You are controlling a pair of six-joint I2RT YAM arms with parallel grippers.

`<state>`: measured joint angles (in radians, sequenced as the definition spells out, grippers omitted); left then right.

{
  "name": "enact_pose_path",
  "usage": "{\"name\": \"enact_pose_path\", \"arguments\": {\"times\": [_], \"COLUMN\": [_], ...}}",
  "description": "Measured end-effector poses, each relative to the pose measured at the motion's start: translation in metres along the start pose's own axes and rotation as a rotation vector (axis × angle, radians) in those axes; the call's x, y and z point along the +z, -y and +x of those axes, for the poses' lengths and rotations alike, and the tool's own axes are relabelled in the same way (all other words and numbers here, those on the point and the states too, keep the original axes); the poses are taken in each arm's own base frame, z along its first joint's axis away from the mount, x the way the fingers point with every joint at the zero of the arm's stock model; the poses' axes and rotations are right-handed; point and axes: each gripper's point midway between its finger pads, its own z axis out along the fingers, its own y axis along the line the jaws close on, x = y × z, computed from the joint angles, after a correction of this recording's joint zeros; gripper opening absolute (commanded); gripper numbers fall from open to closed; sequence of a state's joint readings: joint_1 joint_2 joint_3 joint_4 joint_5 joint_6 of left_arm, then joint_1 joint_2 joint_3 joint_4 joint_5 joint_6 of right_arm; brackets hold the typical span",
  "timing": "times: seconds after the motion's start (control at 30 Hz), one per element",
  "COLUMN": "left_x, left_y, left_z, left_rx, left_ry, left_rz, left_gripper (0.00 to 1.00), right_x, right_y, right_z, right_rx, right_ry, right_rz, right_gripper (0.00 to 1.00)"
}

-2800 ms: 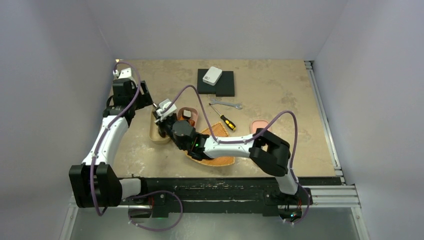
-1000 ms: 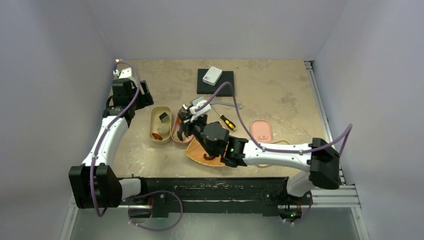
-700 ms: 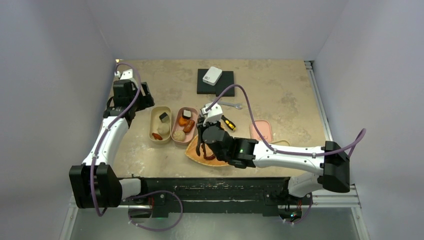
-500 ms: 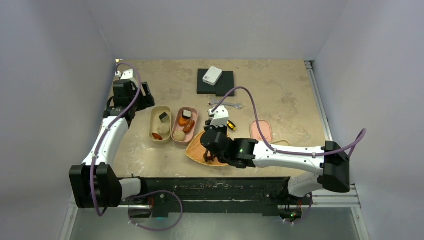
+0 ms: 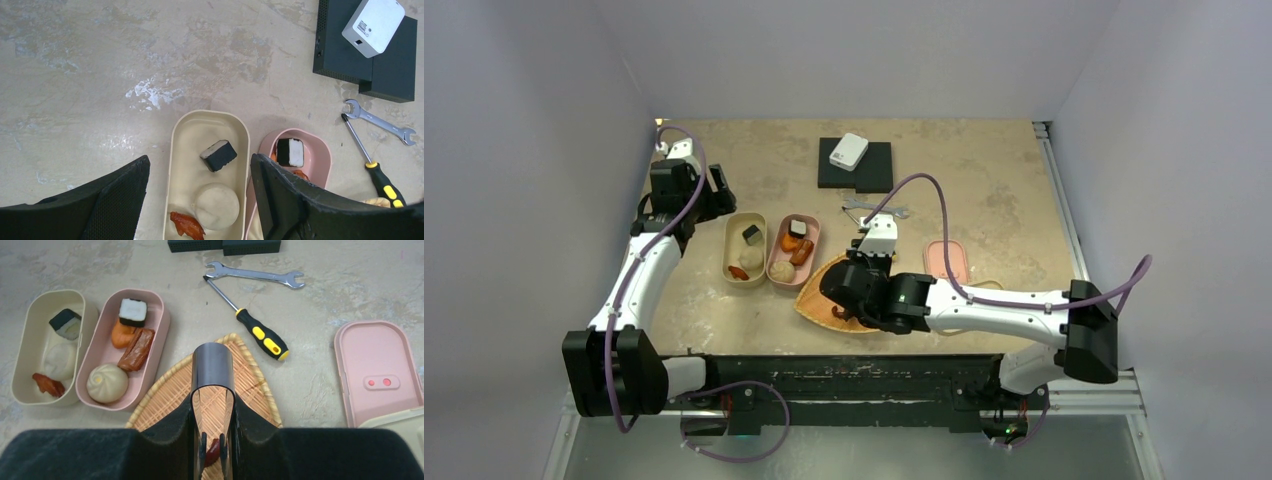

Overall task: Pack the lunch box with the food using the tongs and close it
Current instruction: Adjust the fake food on the plate.

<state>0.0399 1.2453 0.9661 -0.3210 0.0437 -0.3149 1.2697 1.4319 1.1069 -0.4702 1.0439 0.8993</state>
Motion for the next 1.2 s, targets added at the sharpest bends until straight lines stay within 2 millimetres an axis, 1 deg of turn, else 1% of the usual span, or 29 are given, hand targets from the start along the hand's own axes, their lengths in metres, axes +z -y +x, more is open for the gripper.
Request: {"name": "enact_pose_path", "arguments": {"times": [0.27,0.57,0.7,0.83,1.03,1.2], "left_x": [0.001,0.001,0.001,0.001,0.001,0.001], "left_y": [0.002,0.005,0.007,0.008,0.011,0.011], "left_z": [0.005,0.007,0.007,0.007,0.008,0.008], "left_rx": [-0.007,-0.002,0.001,0.002,0.006,0.006], "left_ry": [-0.011,-0.014,-0.016,-0.016,-0.017,-0.017], "left_rz": [0.011,0.022,0.028,0.031,0.037,0.037], "left_gripper": [0.72,0.72,0.72,0.72,0.72,0.72], "right_x": [0.006,0.011,0.011,0.01,0.007,0.009], "right_y": [0.003,0.004,0.008,0.011,0.011,0.013], "right_z": [0.002,0.003,0.001,-0.003,-0.015,-0.02], "right_rx": [0.027,0.032,0.038,0.043,0.079,0.092], "right_ry": [0.023,0.047,0.053,0.066,0.085,0.099], "right_rz": [0.057,0.129,0.152,0.161,0.15,0.16], "right_gripper": [0.27,0.29,0.29,0.29,0.29,0.29]}}
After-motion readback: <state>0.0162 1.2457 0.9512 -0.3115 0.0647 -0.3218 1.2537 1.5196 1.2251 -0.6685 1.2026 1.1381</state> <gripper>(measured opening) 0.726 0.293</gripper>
